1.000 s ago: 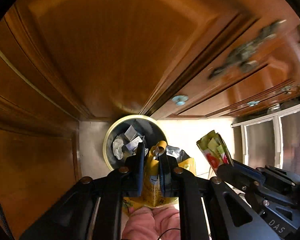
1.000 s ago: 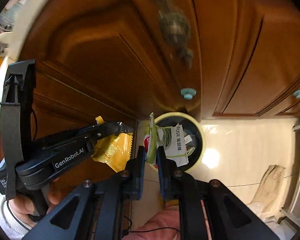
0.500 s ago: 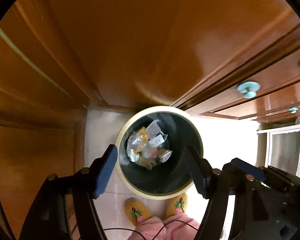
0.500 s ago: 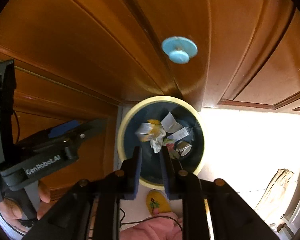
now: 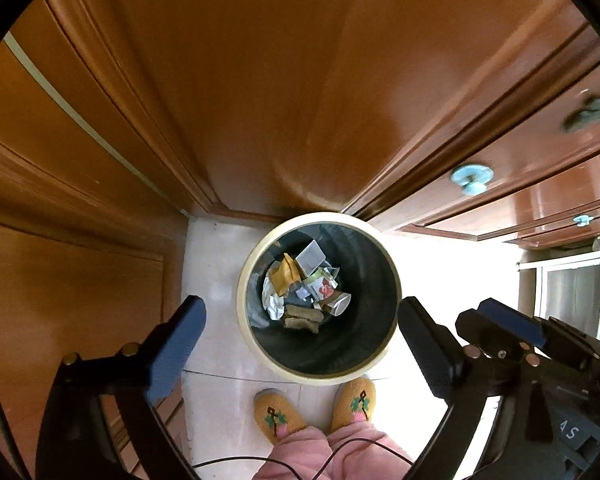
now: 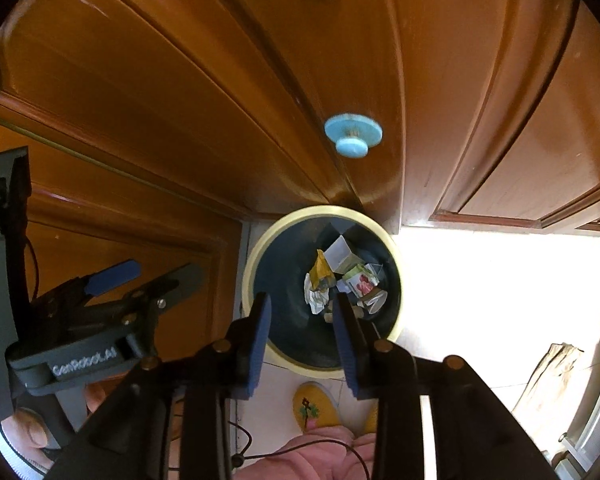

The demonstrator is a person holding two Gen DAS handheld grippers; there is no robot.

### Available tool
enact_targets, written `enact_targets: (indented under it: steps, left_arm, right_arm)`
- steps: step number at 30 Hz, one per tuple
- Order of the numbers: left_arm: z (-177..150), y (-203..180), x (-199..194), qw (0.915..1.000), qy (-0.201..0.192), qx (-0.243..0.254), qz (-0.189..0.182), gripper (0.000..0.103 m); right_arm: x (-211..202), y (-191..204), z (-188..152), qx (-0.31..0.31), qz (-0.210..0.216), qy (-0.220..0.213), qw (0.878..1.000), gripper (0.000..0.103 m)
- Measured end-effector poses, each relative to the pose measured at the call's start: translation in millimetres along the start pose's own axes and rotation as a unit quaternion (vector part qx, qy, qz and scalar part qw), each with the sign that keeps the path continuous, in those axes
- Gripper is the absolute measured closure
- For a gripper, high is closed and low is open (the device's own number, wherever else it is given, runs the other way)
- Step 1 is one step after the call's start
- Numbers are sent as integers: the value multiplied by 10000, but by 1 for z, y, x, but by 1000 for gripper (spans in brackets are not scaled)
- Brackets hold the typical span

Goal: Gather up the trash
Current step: 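Open both grippers over the bin, dropping the bag and packet inside, then raise both tools back up to the counter trash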

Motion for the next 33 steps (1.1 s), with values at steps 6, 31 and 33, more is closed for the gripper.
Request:
enact_targets:
  steps: [6,31,33]
  left_arm:
    - [7,-8,-51,9999,-110,-56,32,5]
    - [50,-56,-358,9922,-1224,220,-48,3]
    - [58,-57,-377,9906,-1340,275,-32,3]
  right_arm:
    - [-34,9,7,9,14,-76,10000,70]
    - [-310,97,70,-486,-104,-1314,9901,60]
    - [-326,103,75,-483,-135,-1449,9882,59]
Point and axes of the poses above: each gripper's, at about its wrist camera, not at the fingertips, and x roughly the way its jaws point, y to its left, z to its top, the point moved 10 cm from there along x, roughly the way its jaws point, and after that the axes turned 9 degrees about -x, right-handed, at the moved point
